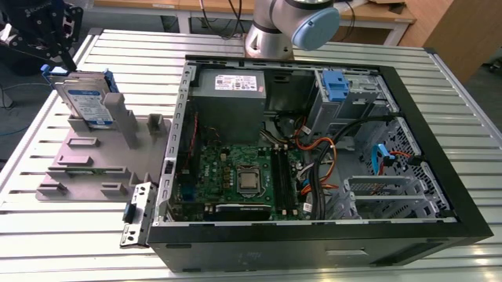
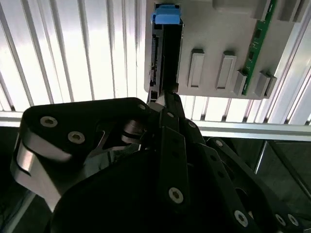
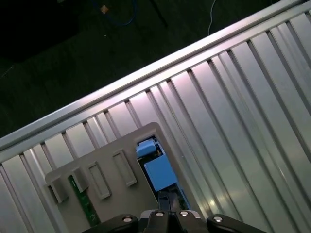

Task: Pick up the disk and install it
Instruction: 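Pick up the disk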

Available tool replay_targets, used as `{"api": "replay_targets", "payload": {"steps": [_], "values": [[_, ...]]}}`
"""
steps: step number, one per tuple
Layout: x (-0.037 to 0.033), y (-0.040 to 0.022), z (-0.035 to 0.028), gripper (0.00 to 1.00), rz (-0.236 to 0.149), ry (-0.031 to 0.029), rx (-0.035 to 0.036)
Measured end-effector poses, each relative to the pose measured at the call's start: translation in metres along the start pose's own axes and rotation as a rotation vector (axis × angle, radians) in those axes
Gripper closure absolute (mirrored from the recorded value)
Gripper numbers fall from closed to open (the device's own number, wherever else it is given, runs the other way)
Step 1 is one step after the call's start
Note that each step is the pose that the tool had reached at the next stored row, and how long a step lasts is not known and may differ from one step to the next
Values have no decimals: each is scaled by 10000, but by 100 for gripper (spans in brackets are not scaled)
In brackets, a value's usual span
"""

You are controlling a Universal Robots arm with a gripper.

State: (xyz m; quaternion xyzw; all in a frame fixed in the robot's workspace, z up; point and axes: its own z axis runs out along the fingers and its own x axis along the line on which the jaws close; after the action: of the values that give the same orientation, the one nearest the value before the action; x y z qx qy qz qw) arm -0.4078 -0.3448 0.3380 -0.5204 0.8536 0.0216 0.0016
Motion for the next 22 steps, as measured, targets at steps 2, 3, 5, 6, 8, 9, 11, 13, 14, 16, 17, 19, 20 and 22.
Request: {"api": "replay_targets", "payload": {"steps": [2, 3, 5, 6, 8, 9, 11, 13, 14, 16, 17, 19, 20, 22], "values": [[0, 0, 1, 89, -357, 12, -9], [0, 0, 1, 89, -536, 18, -14], [0, 0, 3, 89, -910, 31, -23], [0, 0, 3, 89, -1082, 38, -28], [0, -1, 5, 89, -1441, 50, -36], [0, -1, 5, 89, -1618, 56, -41], [0, -1, 7, 89, -1989, 70, -50], [0, -1, 9, 89, -2344, 82, -59], [0, 0, 10, 89, -2516, 88, -64], [1, 0, 9, 89, -2656, 93, -68], [0, 0, 9, 89, -2656, 94, -68], [0, 0, 10, 89, -2658, 94, -67], [0, 0, 10, 89, -2658, 93, -67], [0, -1, 10, 89, -2660, 94, -67]]}}
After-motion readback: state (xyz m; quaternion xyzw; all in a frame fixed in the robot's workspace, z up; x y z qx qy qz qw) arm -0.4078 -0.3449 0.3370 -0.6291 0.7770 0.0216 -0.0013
